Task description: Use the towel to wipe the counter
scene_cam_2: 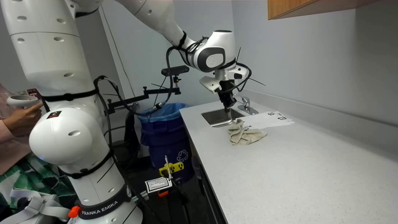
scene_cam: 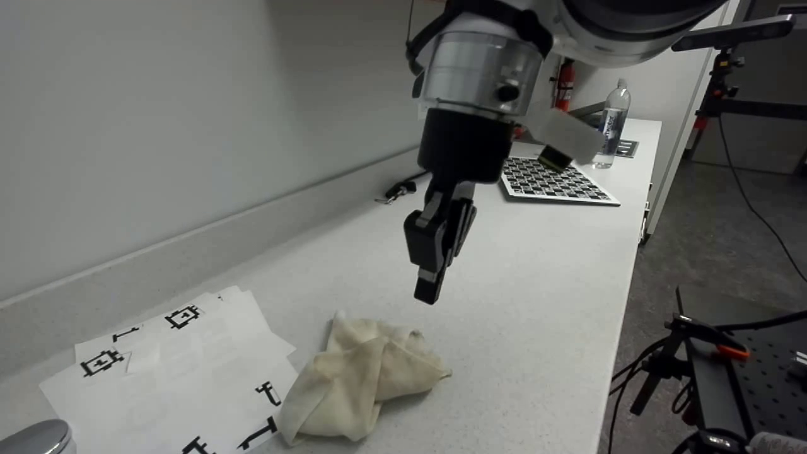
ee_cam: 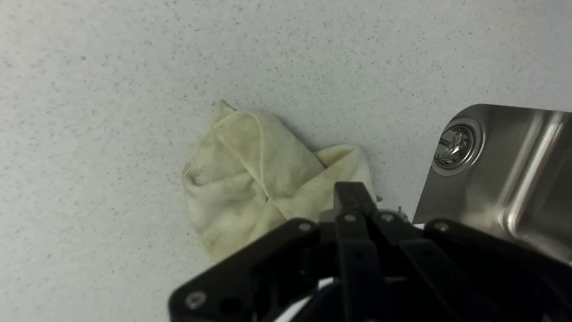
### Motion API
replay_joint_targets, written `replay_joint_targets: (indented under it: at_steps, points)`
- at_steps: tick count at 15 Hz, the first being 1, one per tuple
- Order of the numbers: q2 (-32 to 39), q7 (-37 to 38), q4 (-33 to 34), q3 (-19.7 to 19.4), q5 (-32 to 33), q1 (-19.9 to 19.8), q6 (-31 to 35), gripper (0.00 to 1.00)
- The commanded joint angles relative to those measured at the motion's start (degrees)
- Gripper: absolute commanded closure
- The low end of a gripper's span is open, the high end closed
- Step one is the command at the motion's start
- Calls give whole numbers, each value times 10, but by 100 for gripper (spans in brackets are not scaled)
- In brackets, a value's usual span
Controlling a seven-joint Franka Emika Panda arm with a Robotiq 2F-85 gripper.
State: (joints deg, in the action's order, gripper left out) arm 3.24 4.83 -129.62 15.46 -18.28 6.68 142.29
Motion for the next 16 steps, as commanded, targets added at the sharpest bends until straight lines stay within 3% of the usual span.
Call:
replay_joint_targets:
  at_steps: [1, 10, 16]
  points:
    - [-80, 17, -56, -19, 35, 16, 3, 68]
    - [-192, 52, -128, -28, 144, 5, 20, 1]
    - [-234, 71, -143, -31, 154, 4, 14, 0]
